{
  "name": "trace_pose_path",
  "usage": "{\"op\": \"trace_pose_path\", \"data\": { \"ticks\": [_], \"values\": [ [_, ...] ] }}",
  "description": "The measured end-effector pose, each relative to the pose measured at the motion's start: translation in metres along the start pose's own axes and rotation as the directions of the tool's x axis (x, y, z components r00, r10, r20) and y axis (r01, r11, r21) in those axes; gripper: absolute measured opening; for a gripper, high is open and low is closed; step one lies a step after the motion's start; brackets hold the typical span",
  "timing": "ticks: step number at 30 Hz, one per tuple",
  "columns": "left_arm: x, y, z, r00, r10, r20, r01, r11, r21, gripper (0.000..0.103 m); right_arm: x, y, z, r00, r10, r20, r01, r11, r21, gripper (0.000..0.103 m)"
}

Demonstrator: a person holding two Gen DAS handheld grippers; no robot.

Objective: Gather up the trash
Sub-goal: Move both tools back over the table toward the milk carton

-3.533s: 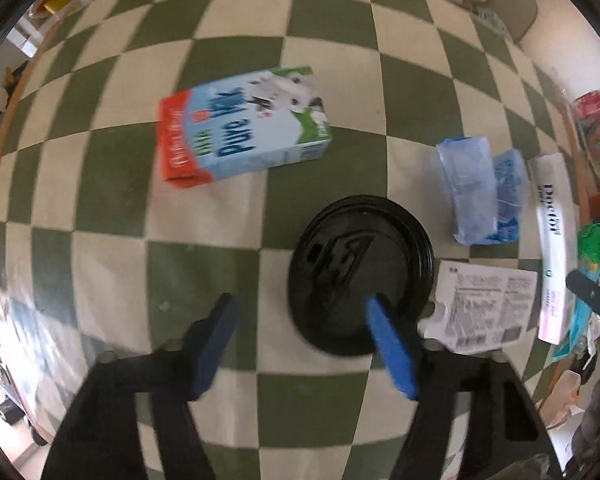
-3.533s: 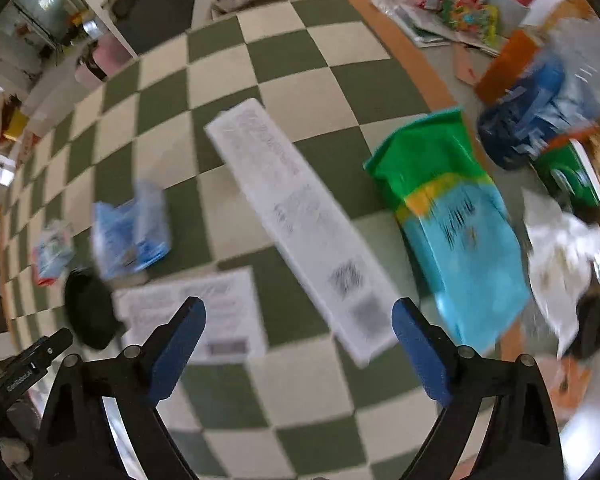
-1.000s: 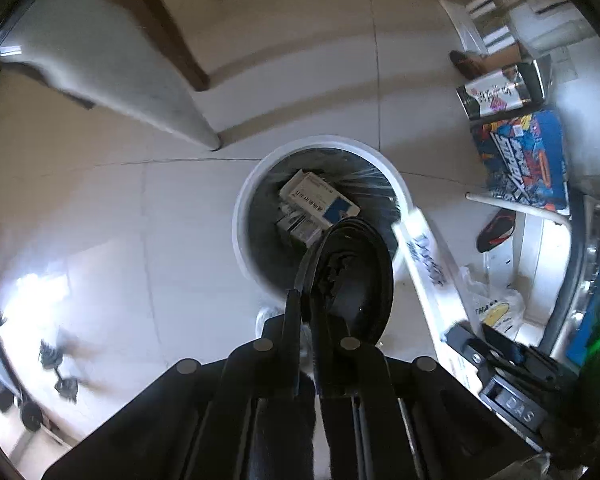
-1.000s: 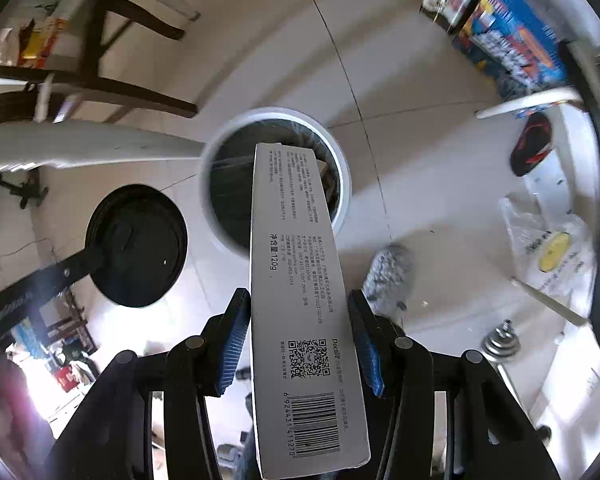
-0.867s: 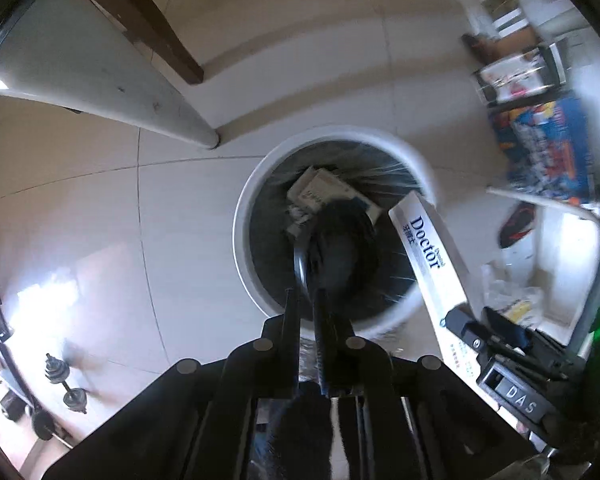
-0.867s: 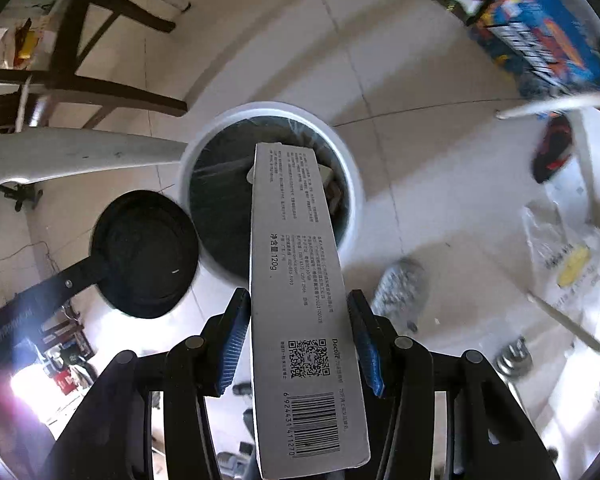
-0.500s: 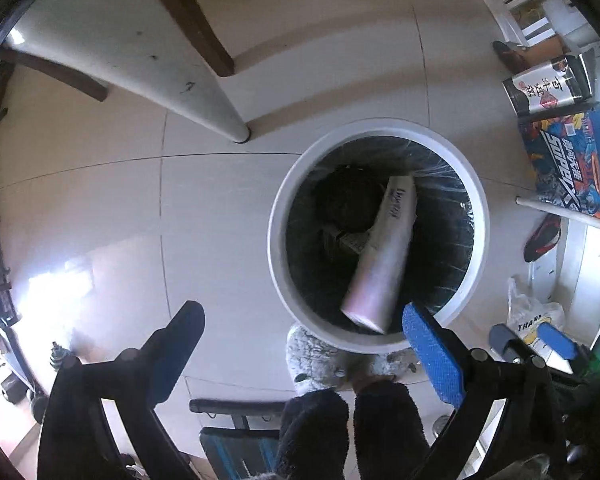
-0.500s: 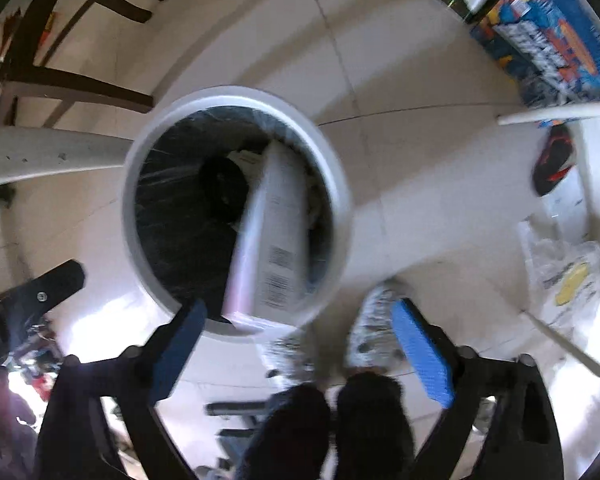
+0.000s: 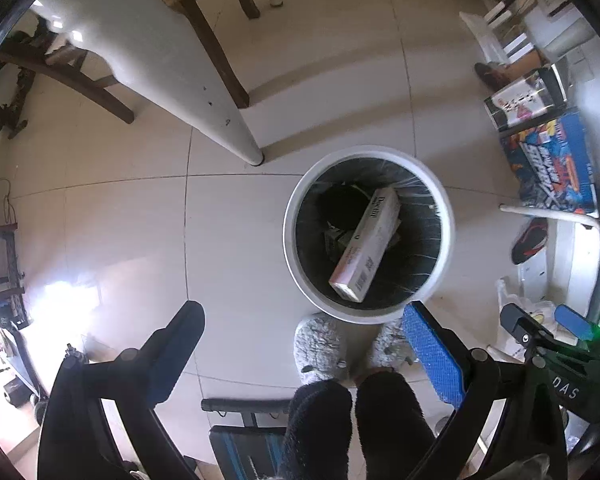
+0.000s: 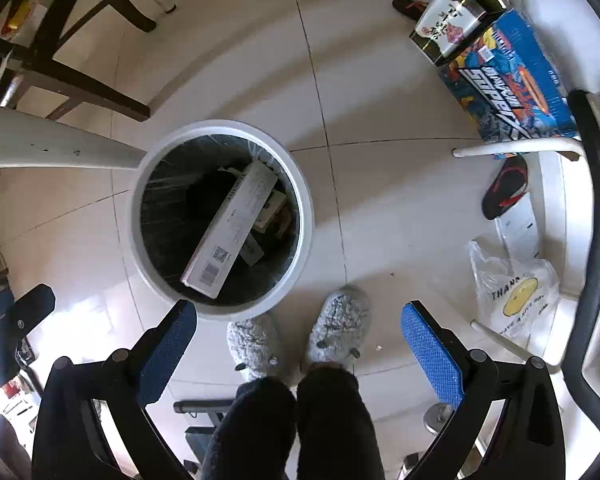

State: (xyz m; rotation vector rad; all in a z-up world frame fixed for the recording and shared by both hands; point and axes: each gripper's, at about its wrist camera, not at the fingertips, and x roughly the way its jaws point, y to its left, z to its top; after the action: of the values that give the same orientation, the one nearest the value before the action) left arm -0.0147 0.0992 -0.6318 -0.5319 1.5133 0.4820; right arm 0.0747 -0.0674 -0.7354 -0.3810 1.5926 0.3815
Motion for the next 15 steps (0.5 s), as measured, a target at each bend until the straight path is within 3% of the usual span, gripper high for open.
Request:
{"op": "trace_pose_path", "data": {
  "ticks": [15],
  "values": [
    [-0.116, 0.012, -0.047, 0.999, -0.046, 0.007, 0.046, 0.998, -0.038, 0.101, -0.153, 0.011, -0.049, 0.997, 0.019, 0.078, -0.017, 1.0, -0.024, 0.103]
  ]
}}
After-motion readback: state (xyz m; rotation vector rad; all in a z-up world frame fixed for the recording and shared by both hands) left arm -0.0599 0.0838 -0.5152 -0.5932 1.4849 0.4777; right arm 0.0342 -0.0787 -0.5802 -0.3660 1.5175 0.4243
